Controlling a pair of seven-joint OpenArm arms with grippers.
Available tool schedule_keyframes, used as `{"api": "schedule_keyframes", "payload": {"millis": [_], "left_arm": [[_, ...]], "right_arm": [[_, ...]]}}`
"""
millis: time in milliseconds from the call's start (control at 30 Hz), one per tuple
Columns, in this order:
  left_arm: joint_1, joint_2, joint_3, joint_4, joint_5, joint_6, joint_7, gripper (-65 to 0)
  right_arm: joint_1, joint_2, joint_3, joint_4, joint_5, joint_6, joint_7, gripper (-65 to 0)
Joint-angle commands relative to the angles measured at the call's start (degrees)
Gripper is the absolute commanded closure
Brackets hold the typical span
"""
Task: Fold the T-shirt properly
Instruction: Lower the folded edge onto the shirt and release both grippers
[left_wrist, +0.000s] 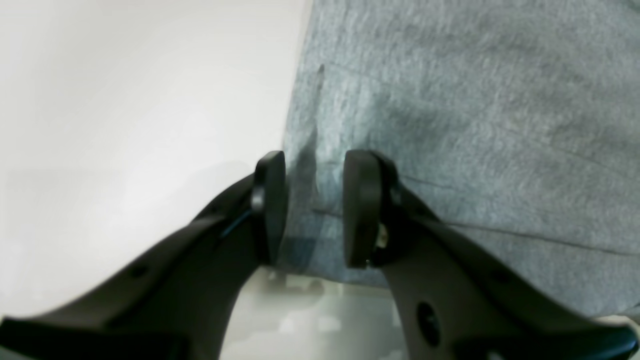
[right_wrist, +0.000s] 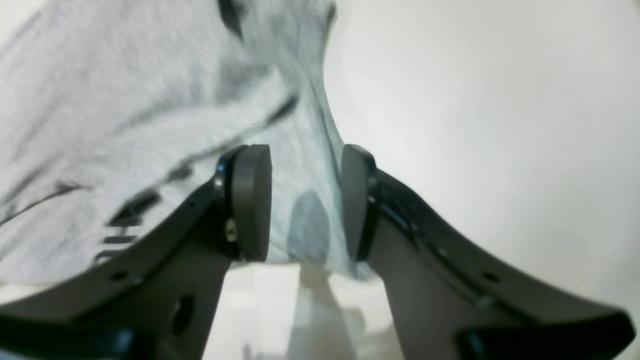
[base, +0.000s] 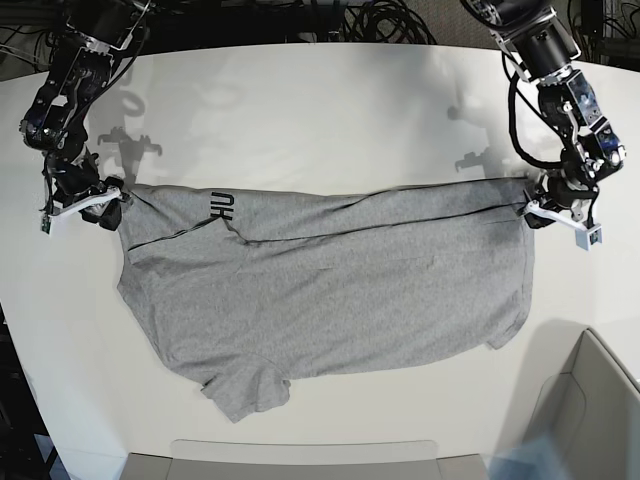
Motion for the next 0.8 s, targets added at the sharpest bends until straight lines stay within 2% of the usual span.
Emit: {"api": "schedule_keyframes", "payload": {"millis": [0, 100, 300, 433, 500, 633, 767], "left_arm": [[-0.83, -0.95, -0.14, 1.14, -0.48, -0.21, -0.92, -21.0], [-0.83, -0.95, -0.14, 1.14, -0.48, -0.21, -0.92, -21.0], [-0.83, -0.86, -0.14, 1.14, -0.48, -0.21, -0.92, -21.0], [-0.83, -0.86, -0.14, 1.14, -0.48, -0.21, -0.92, -21.0], [-0.83, -0.86, -0.14, 1.14, -0.48, -0.21, -0.92, -21.0], [-0.83, -0.86, -0.14, 1.14, -0.48, -0.21, -0.92, -21.0], [-0.83, -0.86, -0.14, 1.14, -0.48, -0.21, -0.92, -21.0]], "right_arm": [[0.85, 0.45, 0.29, 1.23, 0.32, -1.19, 1.41, -23.3], [0.85, 0.19, 0.12, 1.31, 0.32, -4.7, 1.41, -23.3], [0.41, -0.42, 0.12, 1.67, 0.32, -8.22, 0.62, -23.3], [1.9, -1.22, 0.2, 0.87, 0.32, -8.57, -6.85, -23.3], [2.16, -1.92, 0.29, -0.8, 0.32, -8.48, -6.41, -23.3], [2.34, -1.92, 0.2, -4.31, 0.23, -8.48, -1.93, -23.3], [1.9, -1.92, 0.38, -5.63, 0.23, -8.48, -1.31, -23.2]]}}
